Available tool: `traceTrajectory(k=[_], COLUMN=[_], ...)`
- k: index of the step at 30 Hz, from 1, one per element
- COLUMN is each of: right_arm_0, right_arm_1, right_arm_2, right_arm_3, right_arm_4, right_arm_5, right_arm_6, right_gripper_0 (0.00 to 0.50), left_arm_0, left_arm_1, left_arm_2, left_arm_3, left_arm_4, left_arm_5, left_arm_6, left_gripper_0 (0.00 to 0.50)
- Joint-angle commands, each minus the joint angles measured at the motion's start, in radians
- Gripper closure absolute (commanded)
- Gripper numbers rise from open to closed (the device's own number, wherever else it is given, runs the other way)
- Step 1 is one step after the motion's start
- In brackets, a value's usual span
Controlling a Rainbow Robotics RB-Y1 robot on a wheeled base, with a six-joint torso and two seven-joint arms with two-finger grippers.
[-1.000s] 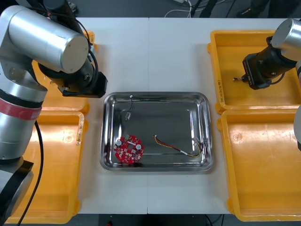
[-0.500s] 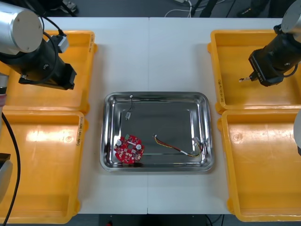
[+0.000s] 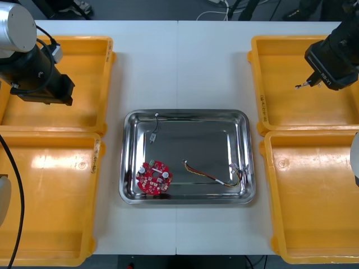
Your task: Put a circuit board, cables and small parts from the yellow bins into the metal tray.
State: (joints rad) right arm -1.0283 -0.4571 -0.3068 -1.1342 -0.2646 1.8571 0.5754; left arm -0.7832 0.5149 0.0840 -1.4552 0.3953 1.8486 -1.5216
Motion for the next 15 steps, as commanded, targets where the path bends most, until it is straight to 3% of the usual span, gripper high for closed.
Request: traceTrajectory(k=[1, 15], right_arm_0=[-0.001, 0.039], right_arm_1=[-0.002, -0.014], right_arm_2=[0.022, 0.055], right_arm_3=[-0.110, -0.318], right_arm_4=[-0.002, -0.031], right_arm_5=[0.063, 0.063], right_arm_6=[0.070, 0.331], right_gripper_0=[0.500, 0.500], left_arm_0=[-0.080, -0.105], left_arm_1=[0.048, 0.070], left_arm_2=[0.022, 0.031], left_arm_3=[0.056, 0.187], left_arm_4=[-0.027, -0.038], left_arm_5=[-0.055, -0.227], left_arm_6=[-0.120, -0.175], left_gripper_0=[0.000, 0.000])
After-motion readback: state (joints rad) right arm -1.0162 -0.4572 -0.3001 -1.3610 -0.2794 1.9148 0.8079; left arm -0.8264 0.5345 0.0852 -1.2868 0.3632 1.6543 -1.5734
